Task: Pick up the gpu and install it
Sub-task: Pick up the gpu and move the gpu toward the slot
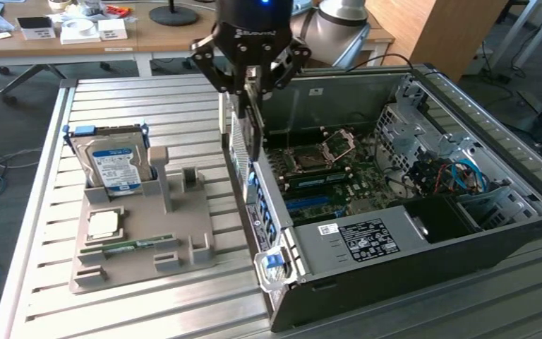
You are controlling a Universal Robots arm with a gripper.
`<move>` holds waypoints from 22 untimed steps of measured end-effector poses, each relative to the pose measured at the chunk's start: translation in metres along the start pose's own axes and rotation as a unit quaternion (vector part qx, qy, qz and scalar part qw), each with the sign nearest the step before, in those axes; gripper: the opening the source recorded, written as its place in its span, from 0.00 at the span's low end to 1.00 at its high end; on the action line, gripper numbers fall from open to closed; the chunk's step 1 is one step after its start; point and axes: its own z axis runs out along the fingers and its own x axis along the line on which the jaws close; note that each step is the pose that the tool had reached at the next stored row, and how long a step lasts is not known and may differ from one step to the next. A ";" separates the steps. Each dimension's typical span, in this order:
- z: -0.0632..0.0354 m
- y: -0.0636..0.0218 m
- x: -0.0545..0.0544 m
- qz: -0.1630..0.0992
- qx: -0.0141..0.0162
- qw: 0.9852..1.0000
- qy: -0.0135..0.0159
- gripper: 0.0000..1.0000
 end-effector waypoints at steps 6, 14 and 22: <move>0.0005 0.0011 -0.025 0.000 -0.002 1.000 0.000 0.27; 0.0014 0.0031 -0.069 0.000 -0.006 1.000 0.000 0.27; 0.0021 0.0048 -0.104 0.000 -0.008 1.000 0.000 0.27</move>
